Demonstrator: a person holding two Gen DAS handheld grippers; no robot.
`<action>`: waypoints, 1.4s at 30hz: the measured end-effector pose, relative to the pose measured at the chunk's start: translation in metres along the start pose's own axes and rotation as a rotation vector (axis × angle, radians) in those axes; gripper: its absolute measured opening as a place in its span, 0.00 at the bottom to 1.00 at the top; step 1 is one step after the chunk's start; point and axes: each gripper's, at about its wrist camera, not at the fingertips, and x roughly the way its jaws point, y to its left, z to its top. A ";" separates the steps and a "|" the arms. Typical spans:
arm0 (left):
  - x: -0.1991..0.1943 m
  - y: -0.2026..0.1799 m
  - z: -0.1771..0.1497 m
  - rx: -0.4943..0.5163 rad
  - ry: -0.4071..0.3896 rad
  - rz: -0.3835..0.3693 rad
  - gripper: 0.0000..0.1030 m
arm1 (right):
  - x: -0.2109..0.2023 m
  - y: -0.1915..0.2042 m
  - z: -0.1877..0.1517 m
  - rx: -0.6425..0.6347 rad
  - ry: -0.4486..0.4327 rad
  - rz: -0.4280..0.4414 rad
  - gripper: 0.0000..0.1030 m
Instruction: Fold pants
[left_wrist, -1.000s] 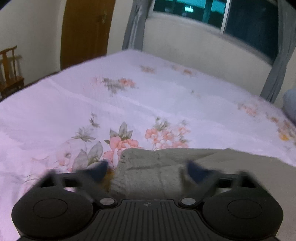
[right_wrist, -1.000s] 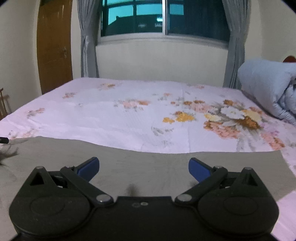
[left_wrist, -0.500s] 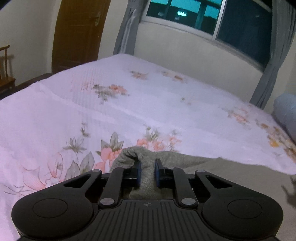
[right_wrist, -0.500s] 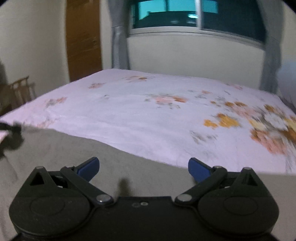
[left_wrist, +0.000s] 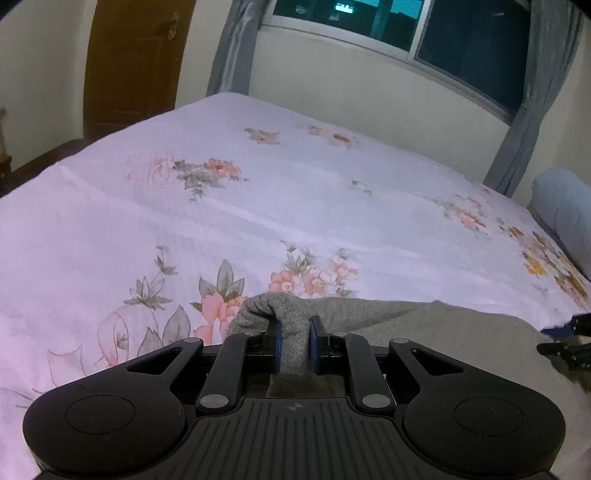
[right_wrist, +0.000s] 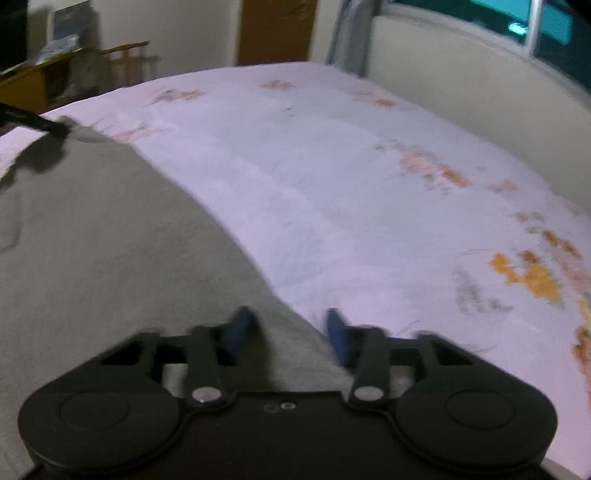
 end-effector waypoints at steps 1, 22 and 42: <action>0.000 -0.001 0.000 0.001 -0.001 0.002 0.14 | 0.000 0.004 0.001 -0.021 0.013 -0.008 0.02; -0.193 0.024 -0.070 0.012 -0.193 -0.256 0.15 | -0.249 0.173 -0.075 -0.163 -0.111 -0.145 0.00; -0.253 0.031 -0.187 -0.363 0.020 -0.099 0.46 | -0.284 0.220 -0.205 0.652 -0.260 -0.212 0.28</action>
